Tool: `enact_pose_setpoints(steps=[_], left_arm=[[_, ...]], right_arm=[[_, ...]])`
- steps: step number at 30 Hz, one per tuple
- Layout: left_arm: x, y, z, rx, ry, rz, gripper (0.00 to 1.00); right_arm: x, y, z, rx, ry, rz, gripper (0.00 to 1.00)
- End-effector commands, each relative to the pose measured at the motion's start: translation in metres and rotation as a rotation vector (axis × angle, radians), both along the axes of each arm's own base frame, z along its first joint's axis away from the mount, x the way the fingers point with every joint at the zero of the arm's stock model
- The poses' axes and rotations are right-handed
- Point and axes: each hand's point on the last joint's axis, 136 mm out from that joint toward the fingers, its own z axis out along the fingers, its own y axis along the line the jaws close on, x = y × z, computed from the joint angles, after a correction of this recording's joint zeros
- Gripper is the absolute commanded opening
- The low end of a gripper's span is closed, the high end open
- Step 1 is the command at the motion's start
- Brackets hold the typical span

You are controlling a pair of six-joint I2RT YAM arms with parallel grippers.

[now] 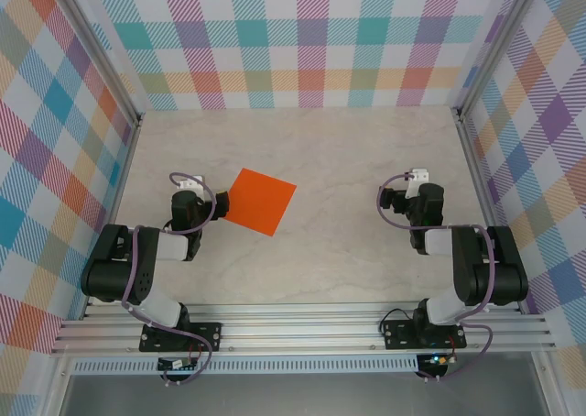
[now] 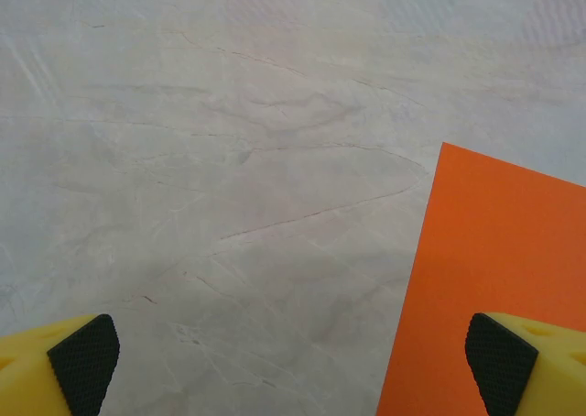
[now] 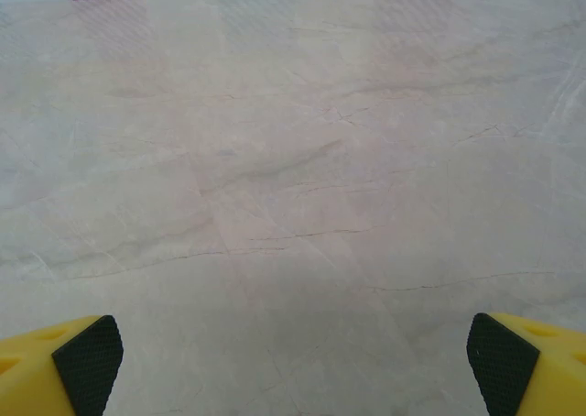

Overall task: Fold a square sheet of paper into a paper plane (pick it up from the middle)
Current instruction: Move the square sheet of paper to the center of the table.

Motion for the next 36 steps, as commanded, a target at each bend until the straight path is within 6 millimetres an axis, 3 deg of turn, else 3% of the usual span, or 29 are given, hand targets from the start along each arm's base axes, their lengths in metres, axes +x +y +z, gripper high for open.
enact_pose_setpoints(steps=[1,30,36], left_arm=[[0.006,0.003,0.007,0.007,-0.020,-0.003,1.00],[0.005,0.002,0.008,0.009,-0.025,-0.014,1.00],[-0.003,0.007,0.029,-0.004,-0.059,0.017,1.00]], right_arm=[[0.003,0.004,0.007,0.022,-0.030,0.015,1.00],[0.003,0.004,0.008,0.024,-0.035,0.021,1.00],[0.003,0.007,0.021,0.041,0.075,0.027,1.00]])
